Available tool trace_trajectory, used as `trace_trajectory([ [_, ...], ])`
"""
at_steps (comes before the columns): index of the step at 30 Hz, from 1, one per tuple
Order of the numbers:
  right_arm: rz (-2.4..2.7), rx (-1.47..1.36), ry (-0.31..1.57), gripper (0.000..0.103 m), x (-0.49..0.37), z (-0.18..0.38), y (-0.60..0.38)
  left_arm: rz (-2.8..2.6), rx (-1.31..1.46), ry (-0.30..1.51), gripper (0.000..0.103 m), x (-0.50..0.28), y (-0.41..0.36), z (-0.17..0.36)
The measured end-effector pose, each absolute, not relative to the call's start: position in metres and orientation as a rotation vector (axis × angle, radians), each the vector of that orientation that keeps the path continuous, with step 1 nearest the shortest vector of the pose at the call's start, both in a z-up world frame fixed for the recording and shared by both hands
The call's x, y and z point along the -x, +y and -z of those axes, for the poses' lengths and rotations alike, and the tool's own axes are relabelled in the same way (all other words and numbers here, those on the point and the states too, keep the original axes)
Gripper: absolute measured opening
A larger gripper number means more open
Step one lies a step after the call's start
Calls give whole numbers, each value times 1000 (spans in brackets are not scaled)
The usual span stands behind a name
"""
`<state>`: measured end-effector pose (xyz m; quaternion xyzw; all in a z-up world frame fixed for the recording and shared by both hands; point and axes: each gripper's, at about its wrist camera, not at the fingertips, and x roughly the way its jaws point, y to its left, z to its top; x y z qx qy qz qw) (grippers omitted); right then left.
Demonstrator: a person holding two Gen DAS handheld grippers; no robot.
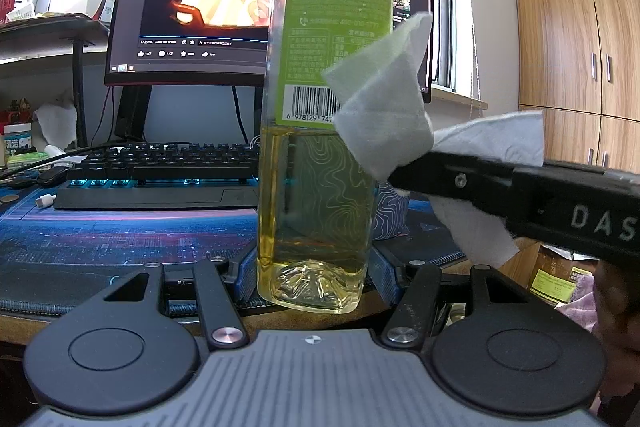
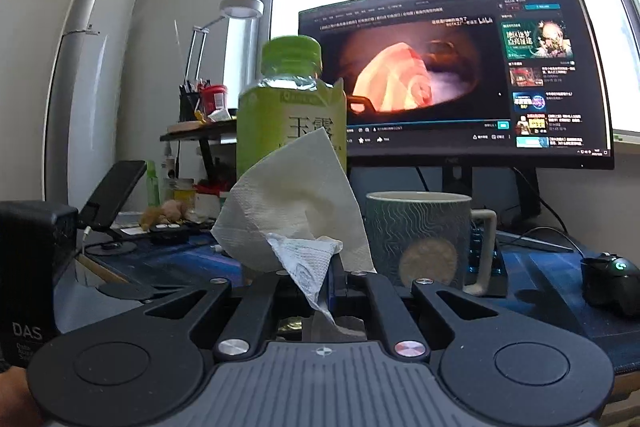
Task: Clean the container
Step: 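Rub the tissue up and down the bottle's barcode label with the right gripper, then wipe the tissue along the bottle's side below the label, right gripper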
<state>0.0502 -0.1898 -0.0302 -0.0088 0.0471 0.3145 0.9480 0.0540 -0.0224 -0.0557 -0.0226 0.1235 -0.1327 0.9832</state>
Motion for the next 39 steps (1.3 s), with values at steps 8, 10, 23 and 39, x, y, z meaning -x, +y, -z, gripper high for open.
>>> trace_trajectory([
  [8,-676,31,40,6,-35,17,-185,268,44,249,61,-53,-22,56],
  [10,-685,31,30,6,-33,15,-184,269,44,250,61,-53,-22,56],
  [23,-651,17,82,6,-46,27,-190,270,42,252,61,-53,-22,55],
  [39,-675,19,57,6,-42,22,-188,270,43,251,61,-54,-21,55],
])
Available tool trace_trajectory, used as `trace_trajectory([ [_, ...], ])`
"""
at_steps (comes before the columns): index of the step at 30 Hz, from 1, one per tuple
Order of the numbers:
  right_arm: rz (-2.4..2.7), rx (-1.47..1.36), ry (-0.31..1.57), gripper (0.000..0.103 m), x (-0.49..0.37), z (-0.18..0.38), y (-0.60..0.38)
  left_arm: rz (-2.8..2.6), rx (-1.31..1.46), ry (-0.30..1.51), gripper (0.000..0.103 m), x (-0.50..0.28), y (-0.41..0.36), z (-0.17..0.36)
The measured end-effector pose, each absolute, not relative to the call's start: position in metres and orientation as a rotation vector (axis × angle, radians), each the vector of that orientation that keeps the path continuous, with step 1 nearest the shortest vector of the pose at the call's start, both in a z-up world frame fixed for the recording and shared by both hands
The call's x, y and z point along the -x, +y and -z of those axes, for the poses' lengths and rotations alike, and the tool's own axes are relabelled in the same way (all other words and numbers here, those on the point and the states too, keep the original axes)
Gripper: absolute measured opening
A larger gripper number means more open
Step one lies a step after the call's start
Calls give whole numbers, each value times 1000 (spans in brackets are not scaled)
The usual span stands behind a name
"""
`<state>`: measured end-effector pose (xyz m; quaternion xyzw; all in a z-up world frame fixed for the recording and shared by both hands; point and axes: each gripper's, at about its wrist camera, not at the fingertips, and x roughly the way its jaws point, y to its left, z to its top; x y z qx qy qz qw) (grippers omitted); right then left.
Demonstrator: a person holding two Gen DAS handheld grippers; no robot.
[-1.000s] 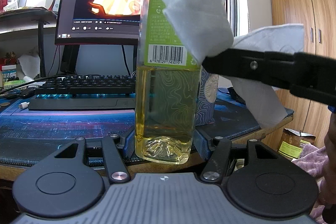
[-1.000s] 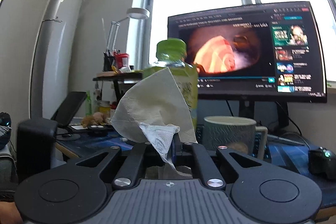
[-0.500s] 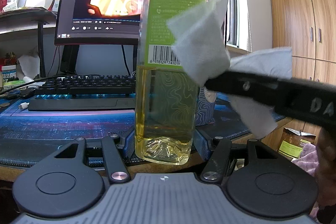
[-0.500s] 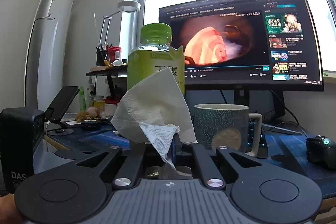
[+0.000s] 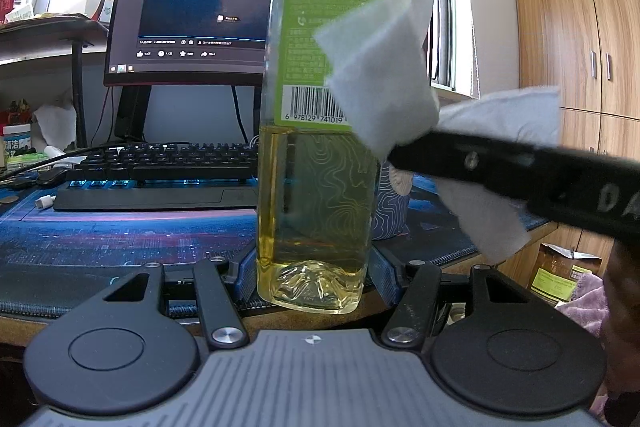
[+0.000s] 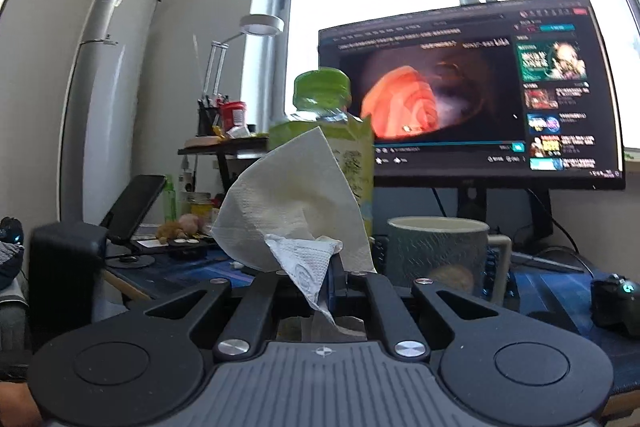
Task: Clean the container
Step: 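Wipe the tissue along the bottle's side below the label, right gripper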
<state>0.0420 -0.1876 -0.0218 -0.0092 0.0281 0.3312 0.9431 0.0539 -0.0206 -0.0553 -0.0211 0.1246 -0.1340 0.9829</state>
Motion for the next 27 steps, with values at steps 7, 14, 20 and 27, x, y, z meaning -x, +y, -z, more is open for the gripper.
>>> trace_trajectory([
  [7,-660,20,74,6,-46,25,-189,271,44,249,61,-54,-21,56],
  [14,-698,25,29,6,-33,17,-185,272,45,249,61,-53,-21,56],
  [20,-689,18,53,6,-40,22,-186,270,46,249,61,-52,-21,56],
  [27,-662,13,85,6,-48,29,-190,269,44,248,61,-53,-22,56],
])
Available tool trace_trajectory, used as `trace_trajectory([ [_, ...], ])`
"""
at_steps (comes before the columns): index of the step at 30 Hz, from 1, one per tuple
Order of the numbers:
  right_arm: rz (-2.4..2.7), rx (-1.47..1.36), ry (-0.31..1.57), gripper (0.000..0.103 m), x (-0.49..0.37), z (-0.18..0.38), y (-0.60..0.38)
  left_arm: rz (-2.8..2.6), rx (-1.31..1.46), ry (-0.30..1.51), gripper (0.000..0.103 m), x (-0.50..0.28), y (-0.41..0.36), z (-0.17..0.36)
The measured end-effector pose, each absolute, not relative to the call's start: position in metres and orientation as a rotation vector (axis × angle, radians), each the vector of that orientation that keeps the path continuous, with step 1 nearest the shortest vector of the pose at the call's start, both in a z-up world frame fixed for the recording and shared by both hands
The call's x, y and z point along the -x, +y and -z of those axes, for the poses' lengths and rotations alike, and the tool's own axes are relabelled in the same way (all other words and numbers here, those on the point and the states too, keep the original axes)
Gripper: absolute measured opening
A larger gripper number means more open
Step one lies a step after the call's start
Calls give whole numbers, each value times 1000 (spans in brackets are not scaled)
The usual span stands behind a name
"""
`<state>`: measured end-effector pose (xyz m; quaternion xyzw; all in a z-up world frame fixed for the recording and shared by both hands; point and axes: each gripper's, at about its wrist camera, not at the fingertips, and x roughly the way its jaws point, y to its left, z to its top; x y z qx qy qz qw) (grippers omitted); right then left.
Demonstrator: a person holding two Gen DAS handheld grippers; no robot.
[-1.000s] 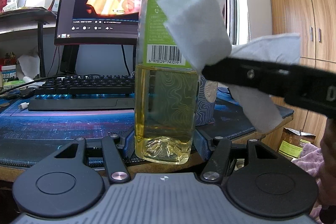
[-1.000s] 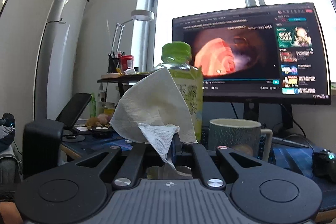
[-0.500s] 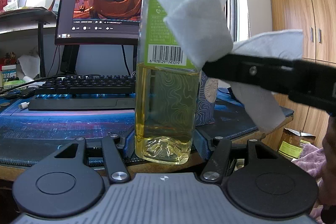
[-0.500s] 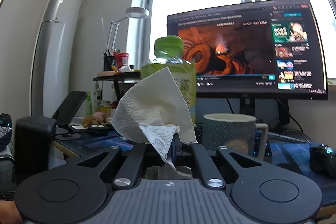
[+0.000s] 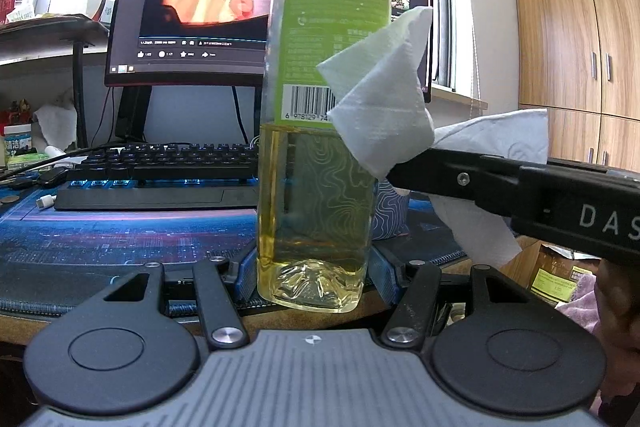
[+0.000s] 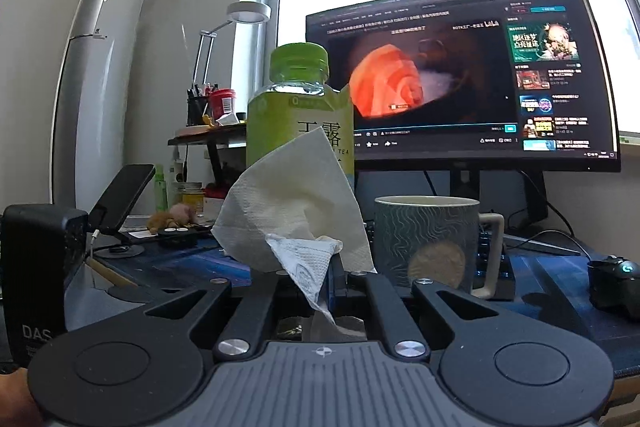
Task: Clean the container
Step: 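Wipe the tissue along the bottle's side below the label, right gripper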
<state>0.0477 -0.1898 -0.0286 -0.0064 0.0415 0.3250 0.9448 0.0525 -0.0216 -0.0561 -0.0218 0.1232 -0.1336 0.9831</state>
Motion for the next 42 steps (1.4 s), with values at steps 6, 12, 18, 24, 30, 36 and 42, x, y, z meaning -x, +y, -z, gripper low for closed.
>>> trace_trajectory([
  [6,-670,40,56,6,-38,21,-185,270,46,248,61,-53,-21,56],
  [12,-695,34,39,6,-35,19,-183,270,47,248,61,-53,-20,56],
  [18,-662,24,78,6,-44,27,-189,268,45,247,61,-53,-20,57],
  [24,-667,39,61,6,-38,22,-185,269,43,249,61,-54,-21,56],
  [30,-695,41,34,6,-32,17,-184,269,42,250,61,-55,-21,56],
  [36,-680,29,59,6,-40,22,-188,268,41,252,61,-55,-21,56],
  [42,-670,29,74,6,-43,25,-188,268,40,252,61,-56,-22,56],
])
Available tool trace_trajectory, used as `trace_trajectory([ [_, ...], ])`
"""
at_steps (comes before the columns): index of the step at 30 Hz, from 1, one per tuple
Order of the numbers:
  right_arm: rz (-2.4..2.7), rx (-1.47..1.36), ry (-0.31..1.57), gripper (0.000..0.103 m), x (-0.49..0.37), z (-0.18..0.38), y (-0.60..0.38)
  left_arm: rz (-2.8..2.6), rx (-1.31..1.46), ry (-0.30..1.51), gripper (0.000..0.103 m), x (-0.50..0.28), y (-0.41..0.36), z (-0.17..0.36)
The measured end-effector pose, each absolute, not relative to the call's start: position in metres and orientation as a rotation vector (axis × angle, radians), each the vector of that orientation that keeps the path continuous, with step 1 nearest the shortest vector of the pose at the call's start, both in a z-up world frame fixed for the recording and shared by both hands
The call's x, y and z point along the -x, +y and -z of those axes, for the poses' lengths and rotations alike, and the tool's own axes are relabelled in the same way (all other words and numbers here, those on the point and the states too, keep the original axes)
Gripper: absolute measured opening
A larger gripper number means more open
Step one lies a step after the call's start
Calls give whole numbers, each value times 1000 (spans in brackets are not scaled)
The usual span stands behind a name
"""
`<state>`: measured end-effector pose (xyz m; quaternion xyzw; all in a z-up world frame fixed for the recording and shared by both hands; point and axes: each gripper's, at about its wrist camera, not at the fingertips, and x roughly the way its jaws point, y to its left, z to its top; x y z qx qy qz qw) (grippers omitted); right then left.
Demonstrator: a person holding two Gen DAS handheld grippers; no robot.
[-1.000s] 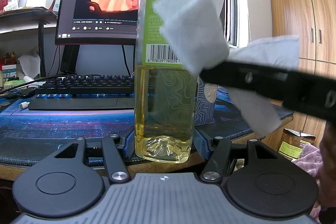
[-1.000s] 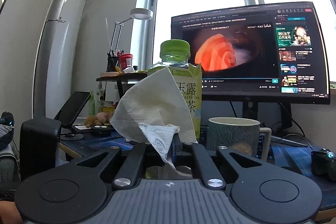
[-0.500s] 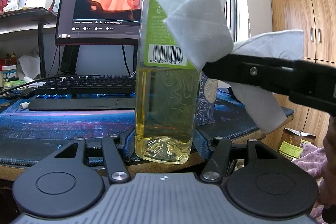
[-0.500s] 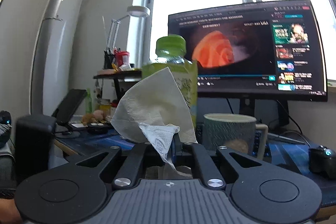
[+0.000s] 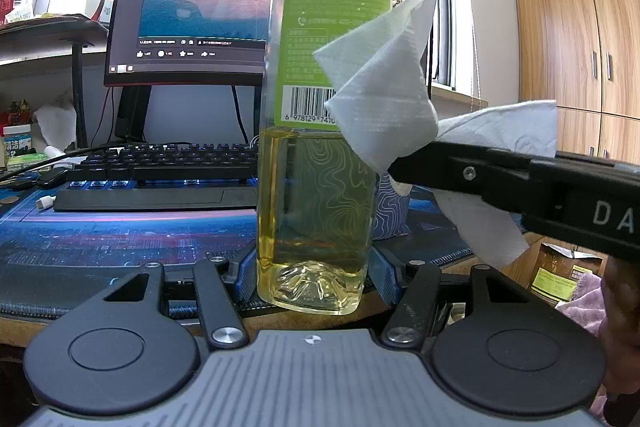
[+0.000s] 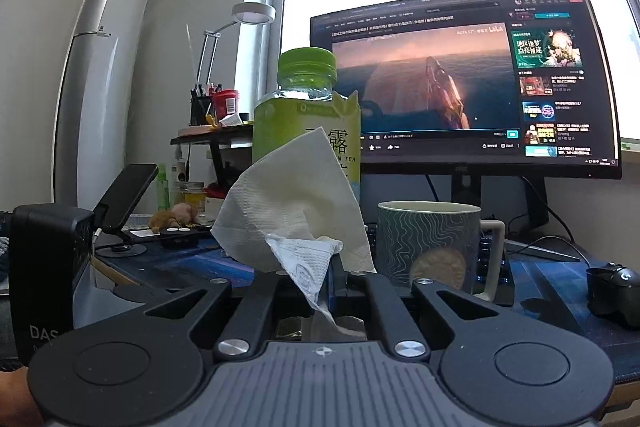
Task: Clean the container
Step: 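Wipe the tissue along the bottle's side below the label, right gripper, then keep rubbing the tissue against the bottle side with the right gripper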
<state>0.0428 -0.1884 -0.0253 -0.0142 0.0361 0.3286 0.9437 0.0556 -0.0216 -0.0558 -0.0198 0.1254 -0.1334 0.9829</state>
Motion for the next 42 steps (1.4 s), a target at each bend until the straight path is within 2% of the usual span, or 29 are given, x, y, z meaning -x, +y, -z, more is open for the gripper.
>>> trace_trajectory([
  [10,-713,38,25,6,-32,15,-184,271,39,254,61,-56,-21,56],
  [18,-660,21,89,6,-49,29,-192,270,41,251,61,-55,-22,56],
  [27,-694,26,39,6,-37,20,-188,271,43,250,61,-55,-21,56],
  [37,-644,33,98,6,-49,31,-189,271,44,248,61,-56,-21,57],
  [42,-665,41,60,6,-40,23,-187,270,44,248,61,-55,-21,57],
])
